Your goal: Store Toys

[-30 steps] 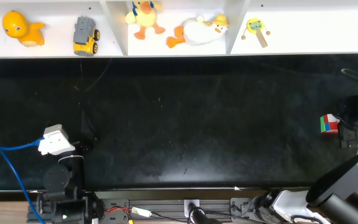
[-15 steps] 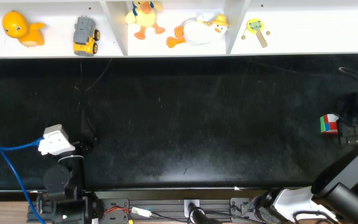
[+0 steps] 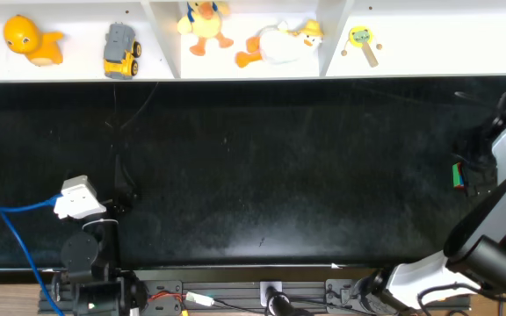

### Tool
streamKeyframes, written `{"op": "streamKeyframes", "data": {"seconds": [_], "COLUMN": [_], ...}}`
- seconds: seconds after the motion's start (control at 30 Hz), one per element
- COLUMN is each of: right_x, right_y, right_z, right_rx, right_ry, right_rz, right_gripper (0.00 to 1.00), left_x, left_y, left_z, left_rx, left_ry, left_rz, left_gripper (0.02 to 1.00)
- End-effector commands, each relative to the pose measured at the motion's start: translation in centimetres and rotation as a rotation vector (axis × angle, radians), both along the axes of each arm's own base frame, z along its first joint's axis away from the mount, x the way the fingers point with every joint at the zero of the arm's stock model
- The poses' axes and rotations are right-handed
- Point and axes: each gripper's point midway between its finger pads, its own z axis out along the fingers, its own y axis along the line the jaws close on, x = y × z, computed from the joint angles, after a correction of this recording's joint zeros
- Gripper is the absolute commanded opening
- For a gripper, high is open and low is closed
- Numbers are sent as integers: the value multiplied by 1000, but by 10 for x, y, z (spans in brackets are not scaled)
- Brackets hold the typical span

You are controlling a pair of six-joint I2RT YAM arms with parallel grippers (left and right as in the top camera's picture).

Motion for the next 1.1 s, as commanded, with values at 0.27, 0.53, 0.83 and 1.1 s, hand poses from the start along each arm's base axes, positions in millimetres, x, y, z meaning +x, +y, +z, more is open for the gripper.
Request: {"op": "streamKeyframes", "data": {"seconds": [0.27, 0.53, 0.83, 1.1], "right_x": [-9, -11, -11, -11], "right_y": [-6, -8, -8, -6], "right_z": [-13, -12, -12, -12], "right_rx": [-22, -36, -35, -23], "right_ry": [70, 83, 84, 90], "right_rz": [-11, 9, 13, 50], "right_gripper": [998, 822, 649, 564], "left_x": [1, 1, 1, 1], "left_y": [-3, -3, -3, -3], "left_z": [0, 0, 0, 0], "left_rx": [18, 18, 18, 18], "left_ry": [-5, -5, -5, -5], "left_rz": [-18, -18, -18, -18], "left_gripper": [998, 998, 998, 998]}}
